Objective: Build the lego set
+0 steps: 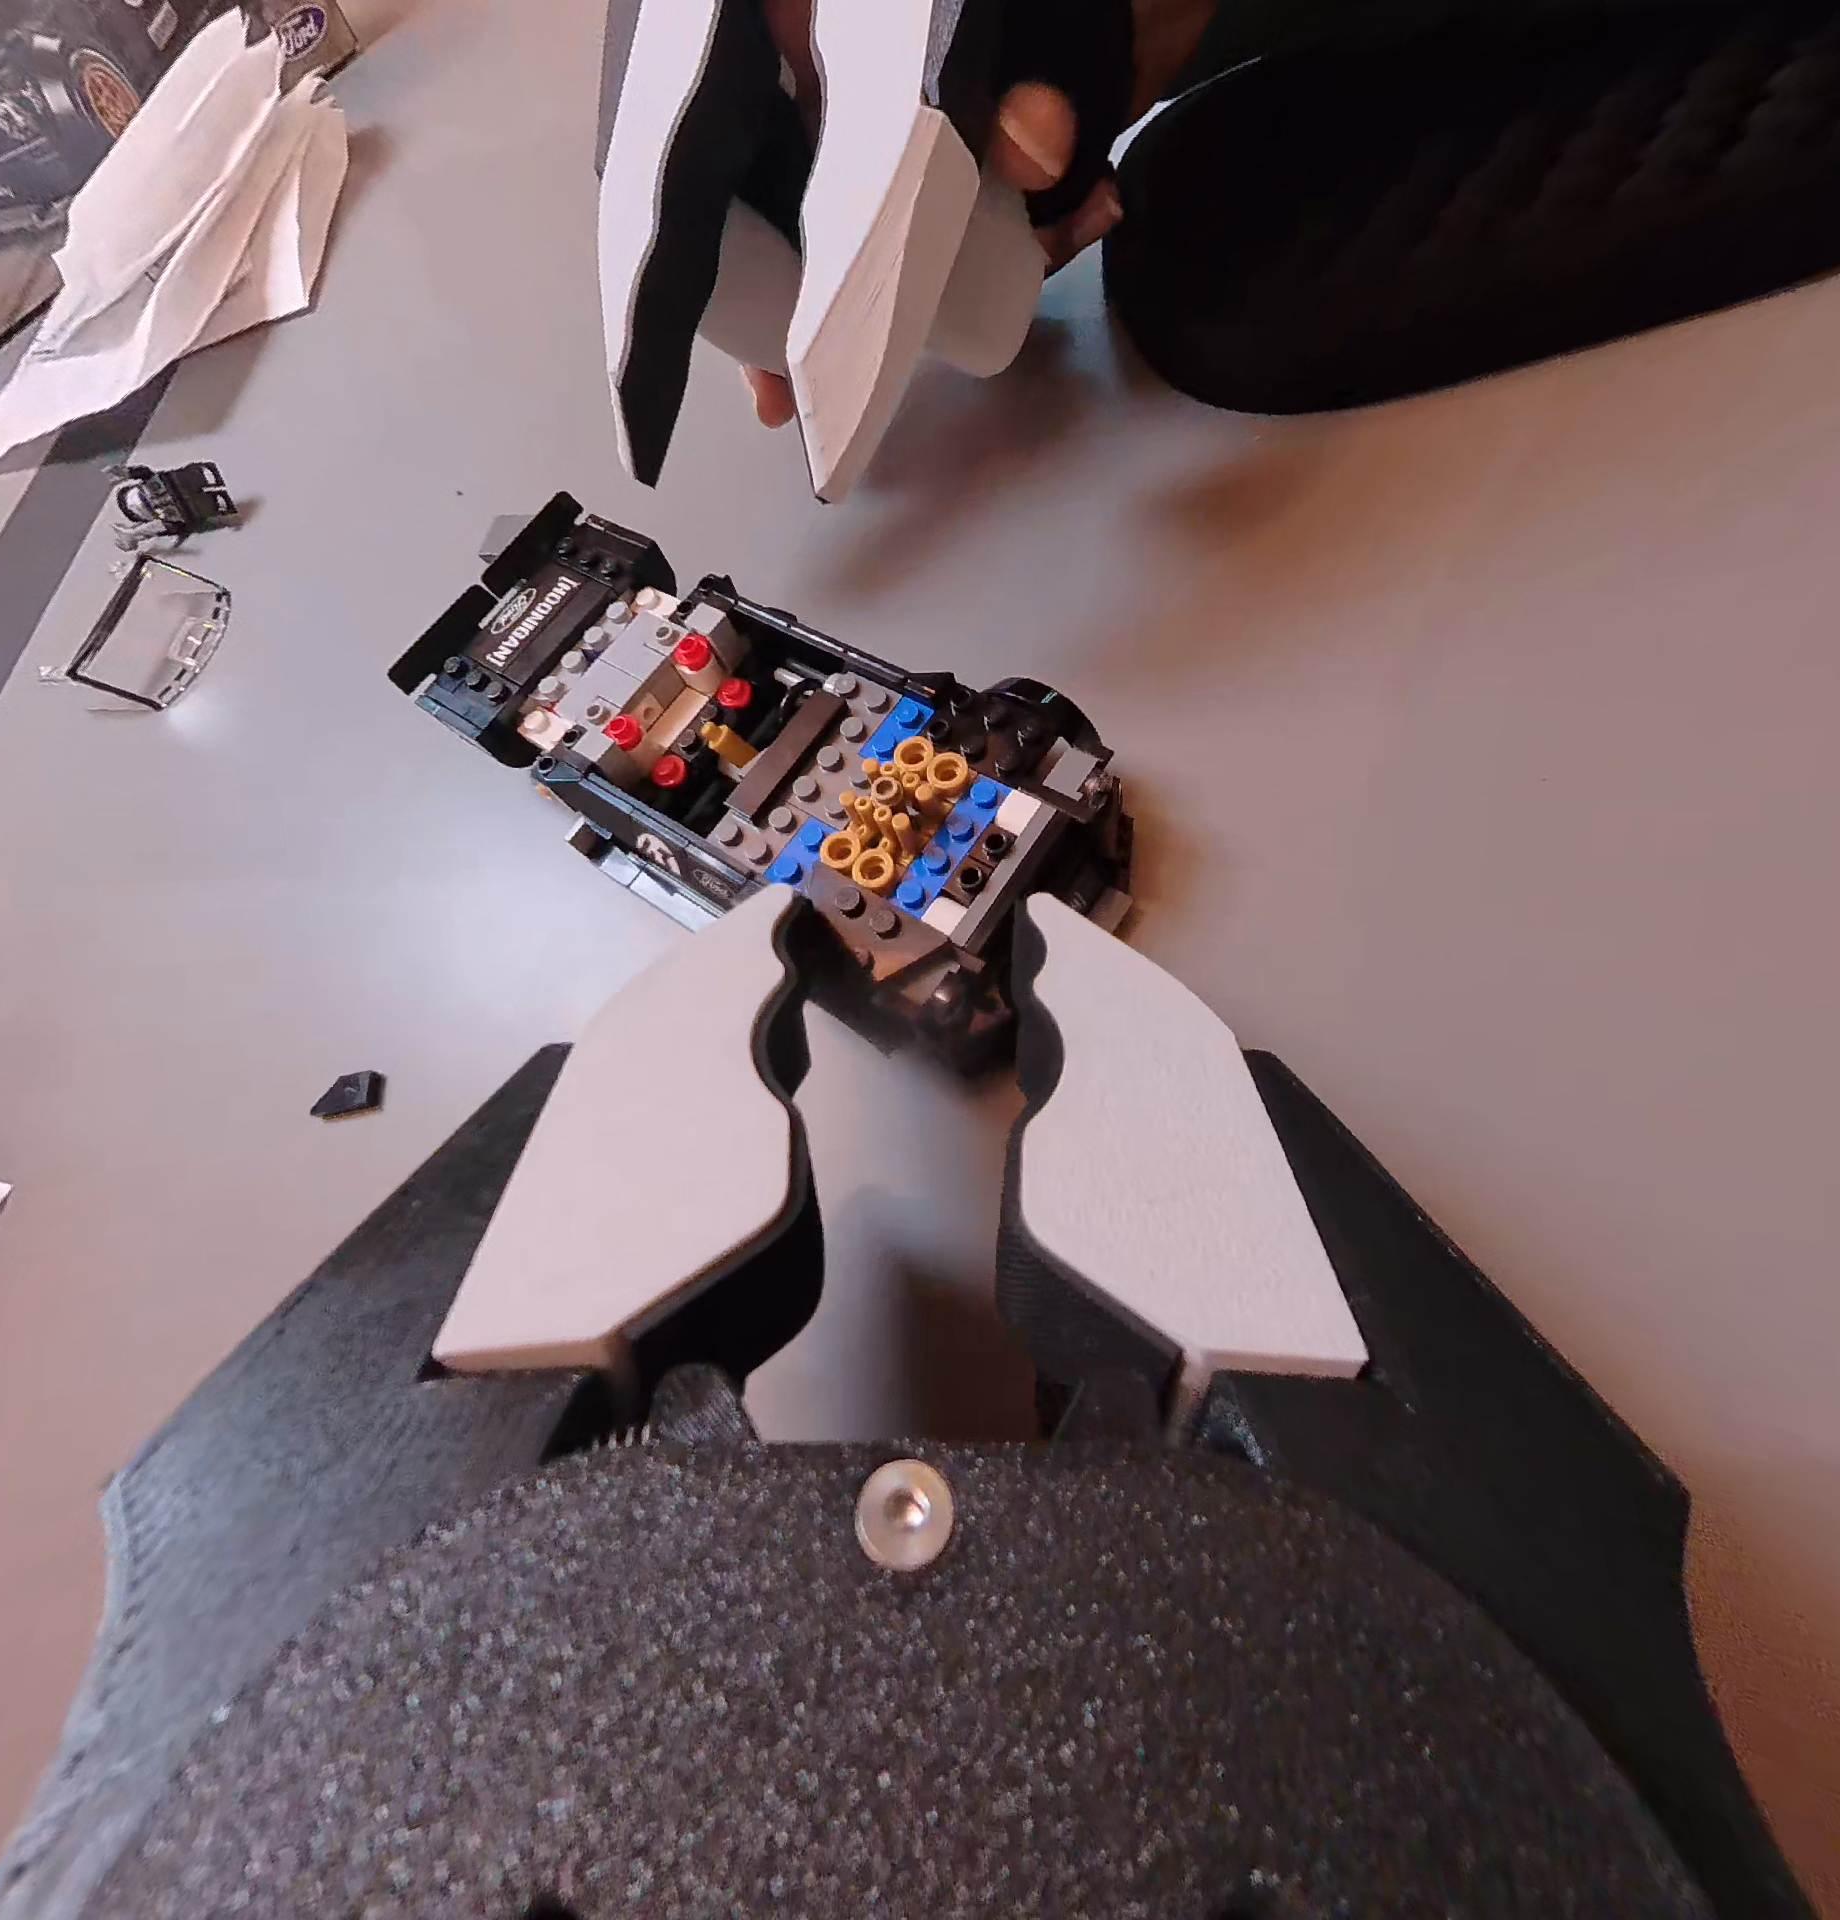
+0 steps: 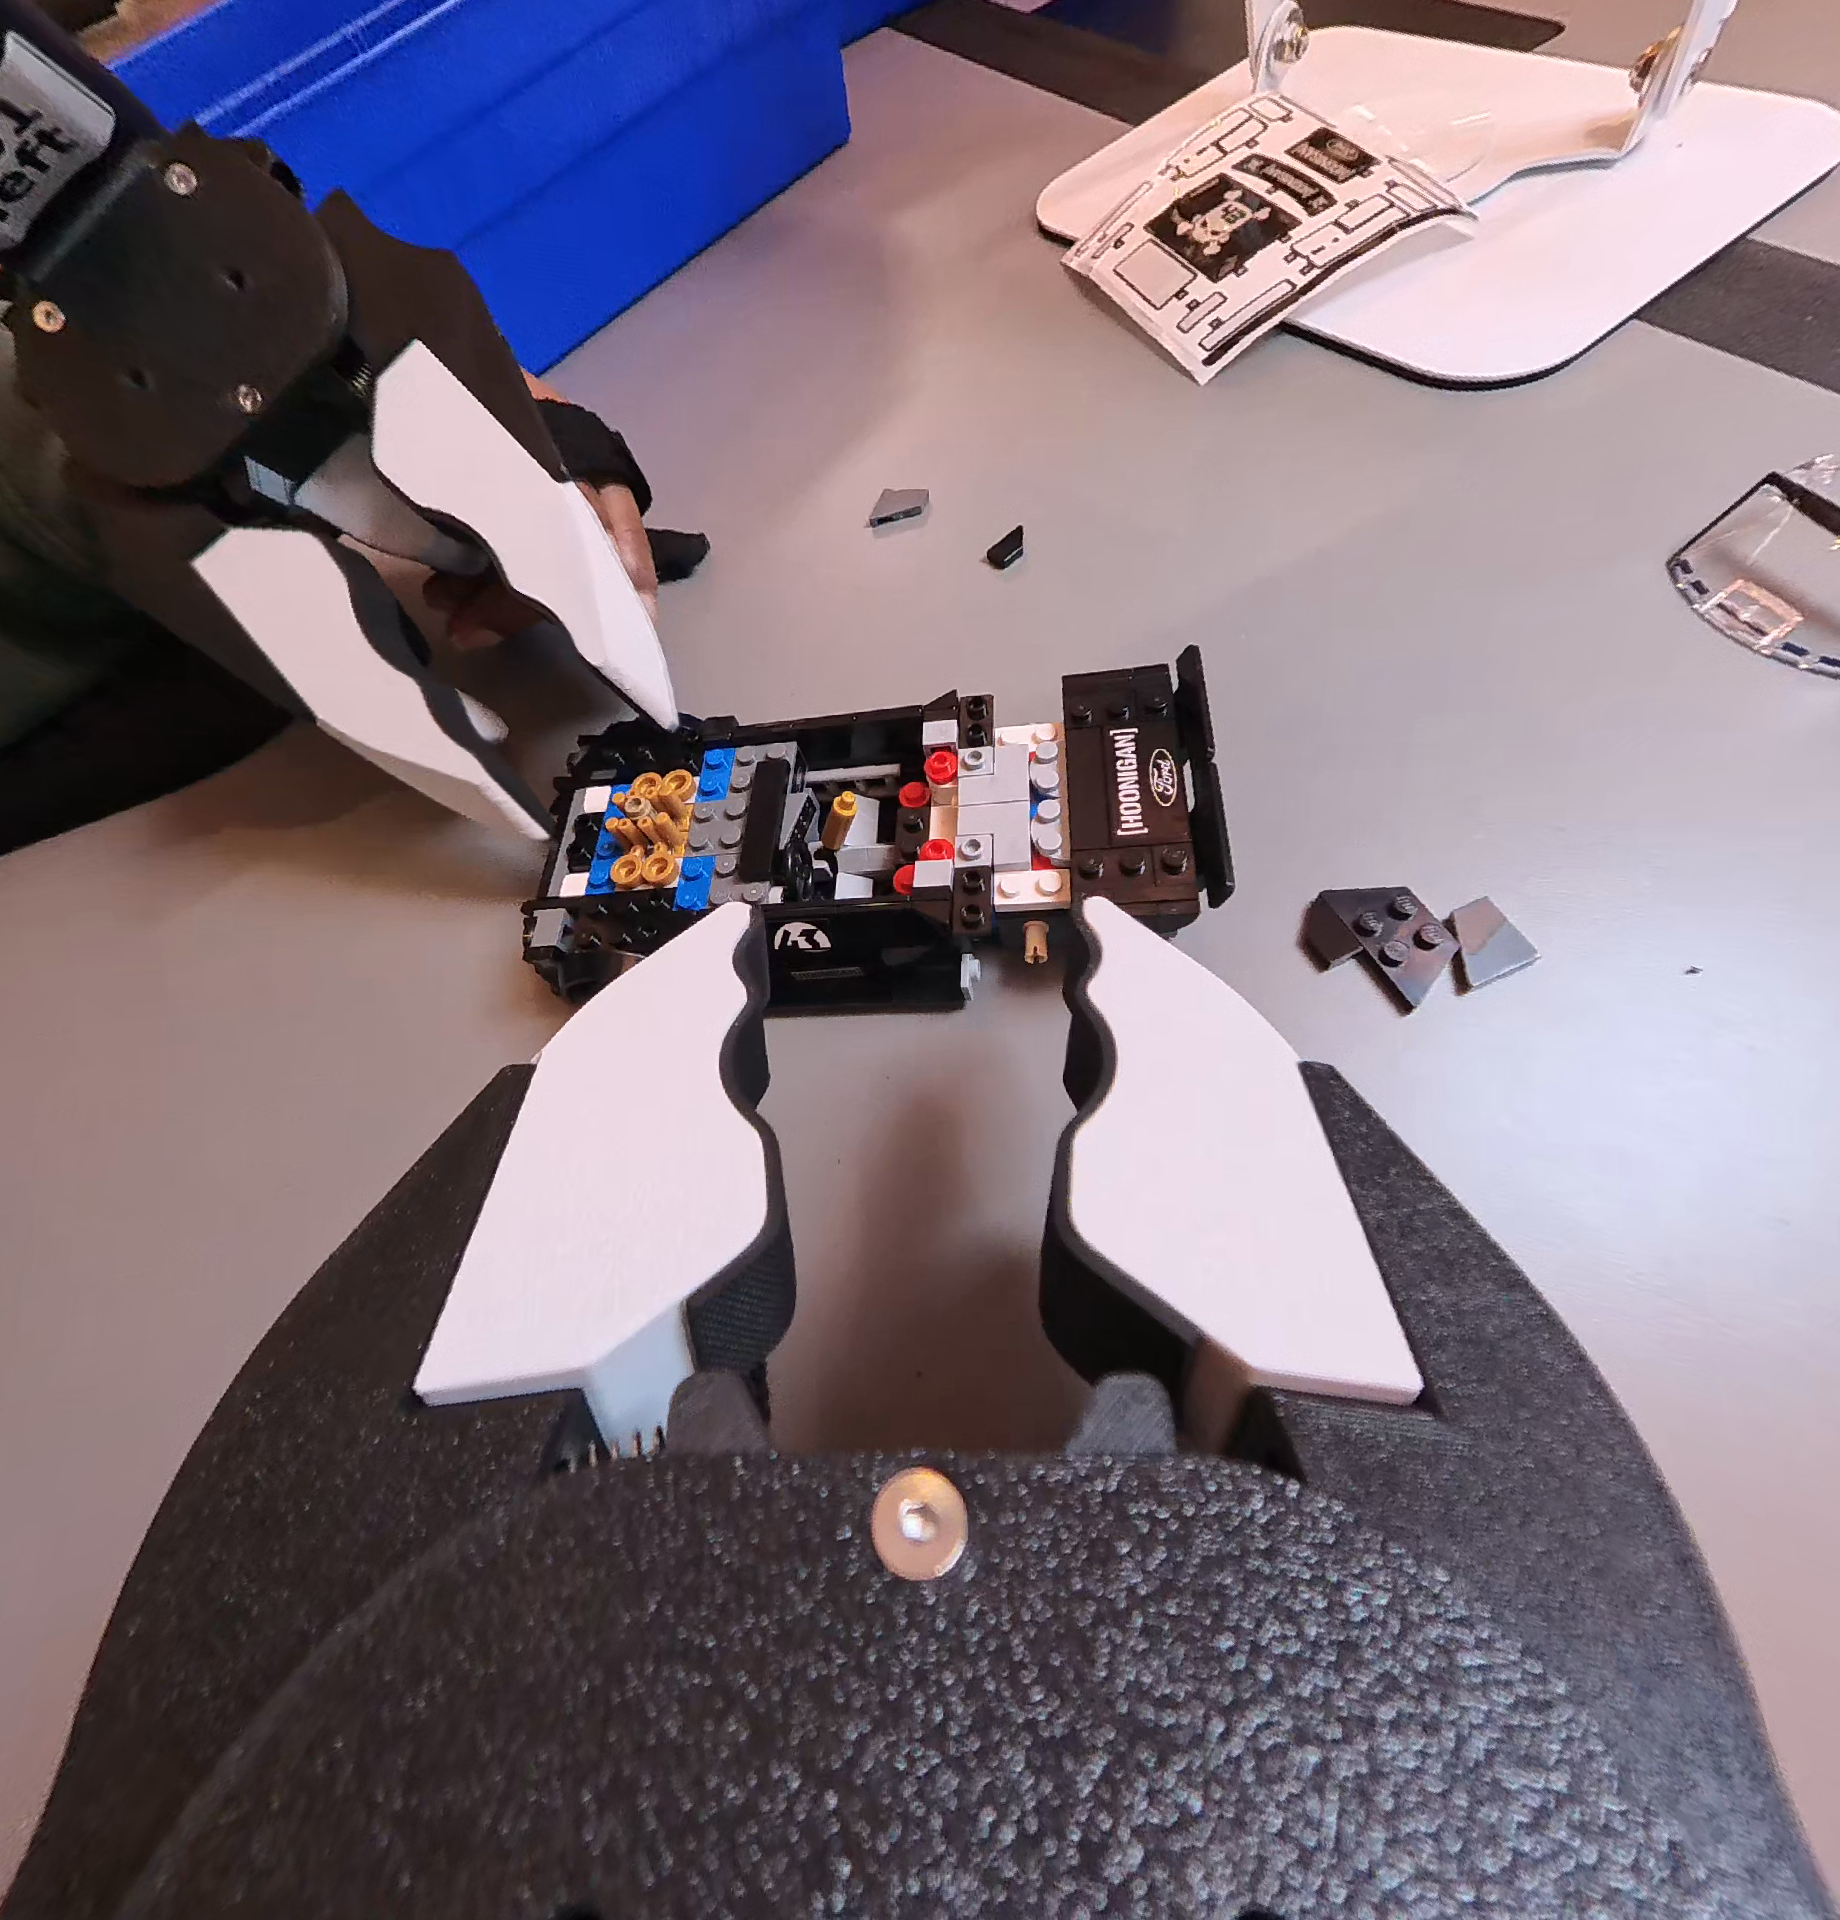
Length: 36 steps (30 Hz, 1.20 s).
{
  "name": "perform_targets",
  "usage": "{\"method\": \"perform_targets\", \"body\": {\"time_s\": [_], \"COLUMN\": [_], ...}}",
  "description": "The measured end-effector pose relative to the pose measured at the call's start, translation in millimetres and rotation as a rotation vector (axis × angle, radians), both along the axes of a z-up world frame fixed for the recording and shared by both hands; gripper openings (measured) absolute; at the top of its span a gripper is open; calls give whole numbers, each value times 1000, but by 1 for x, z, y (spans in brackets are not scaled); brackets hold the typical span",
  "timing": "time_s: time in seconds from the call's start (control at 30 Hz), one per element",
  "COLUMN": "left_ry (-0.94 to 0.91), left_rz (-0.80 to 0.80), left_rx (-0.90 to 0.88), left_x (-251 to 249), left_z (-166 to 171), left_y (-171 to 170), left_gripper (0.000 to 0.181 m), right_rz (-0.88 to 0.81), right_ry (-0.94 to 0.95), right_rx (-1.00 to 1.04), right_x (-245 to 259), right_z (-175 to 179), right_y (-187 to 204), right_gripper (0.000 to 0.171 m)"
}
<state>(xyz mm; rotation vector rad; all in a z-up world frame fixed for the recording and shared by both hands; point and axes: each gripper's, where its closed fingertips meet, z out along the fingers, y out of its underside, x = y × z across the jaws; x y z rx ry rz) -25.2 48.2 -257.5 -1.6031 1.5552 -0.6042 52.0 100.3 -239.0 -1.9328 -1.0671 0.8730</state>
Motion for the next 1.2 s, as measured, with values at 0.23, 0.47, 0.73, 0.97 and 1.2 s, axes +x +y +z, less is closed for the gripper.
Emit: {"method": "perform_targets", "body": {"time_s": [0.23,0.47,0.73,0.97,1.2], "left_ry": [4,-26,-7,-9,-10], "left_rz": [3,14,14,15,17], "left_rx": [7,-1,-27,-23,-24], "left_x": [-4,-5,-1,-1,-1], "left_z": [1,7,0,1,1], "left_y": [-1,0,0,0,0], "left_gripper": [33,37,38,35,34], "right_rz": [4,6,11,13,7], "right_ry": [-5,-10,-22,-29,-13], "right_rx": [-1,5,5,2,25], "right_x": [0,0,-1,-1,-1], "right_z": [-1,-1,-4,-6,-1], "right_y": [-1,-2,-2,-3,-1], "right_gripper": [54,54,53,53,52]}}
